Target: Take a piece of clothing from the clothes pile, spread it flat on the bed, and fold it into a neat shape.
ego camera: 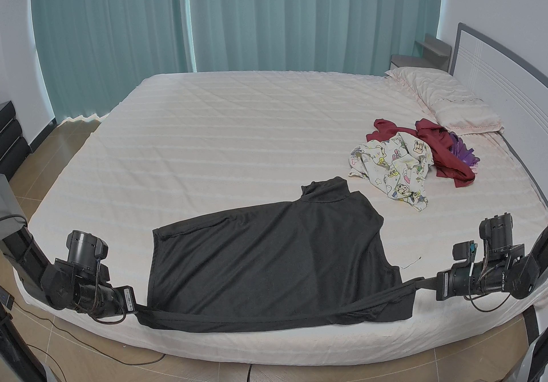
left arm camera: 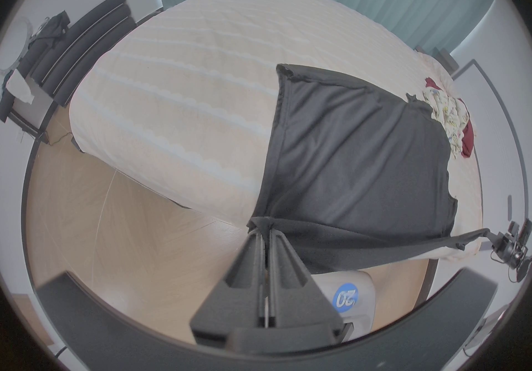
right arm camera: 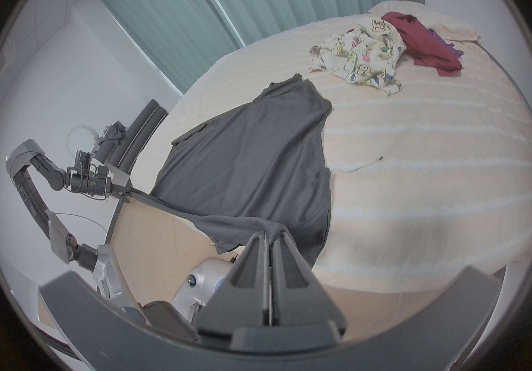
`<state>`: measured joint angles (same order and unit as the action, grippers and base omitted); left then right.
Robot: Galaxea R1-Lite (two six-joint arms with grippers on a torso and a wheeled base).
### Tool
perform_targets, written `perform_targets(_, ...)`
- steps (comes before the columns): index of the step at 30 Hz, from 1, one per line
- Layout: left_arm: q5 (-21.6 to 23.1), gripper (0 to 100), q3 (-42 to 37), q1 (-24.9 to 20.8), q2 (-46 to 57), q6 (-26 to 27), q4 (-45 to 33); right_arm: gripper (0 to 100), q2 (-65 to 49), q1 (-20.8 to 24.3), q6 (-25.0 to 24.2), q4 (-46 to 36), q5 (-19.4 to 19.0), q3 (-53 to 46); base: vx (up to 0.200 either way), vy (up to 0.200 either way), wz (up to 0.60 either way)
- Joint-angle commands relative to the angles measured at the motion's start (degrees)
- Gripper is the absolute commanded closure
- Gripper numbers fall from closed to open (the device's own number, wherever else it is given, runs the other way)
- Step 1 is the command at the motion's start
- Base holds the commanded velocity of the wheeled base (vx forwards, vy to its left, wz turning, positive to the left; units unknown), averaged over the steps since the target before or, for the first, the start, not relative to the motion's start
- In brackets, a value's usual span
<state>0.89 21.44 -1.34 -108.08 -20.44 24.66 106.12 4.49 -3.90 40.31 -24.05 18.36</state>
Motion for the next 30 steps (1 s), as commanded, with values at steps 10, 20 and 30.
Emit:
perform_targets(10,0.4,100,7.1,2.0,-7.5,-4.0,0.6,100,5.0,1.0,-0.5,0.1,2.0,6.2,0.0,0.0,0.0)
perform_targets(20,0.5,100,11.7,0.0,-10.9,-6.5,0.4,100,6.5,1.8,-6.0,-0.2,3.5,13.1,0.0,0.0,0.0)
perform_targets(30,-0.1,100,15.9,-0.4,-15.6,-7.8,0.1,100,13.6,4.0,-6.0,-1.4,7.7,18.6,0.0,0.0,0.0)
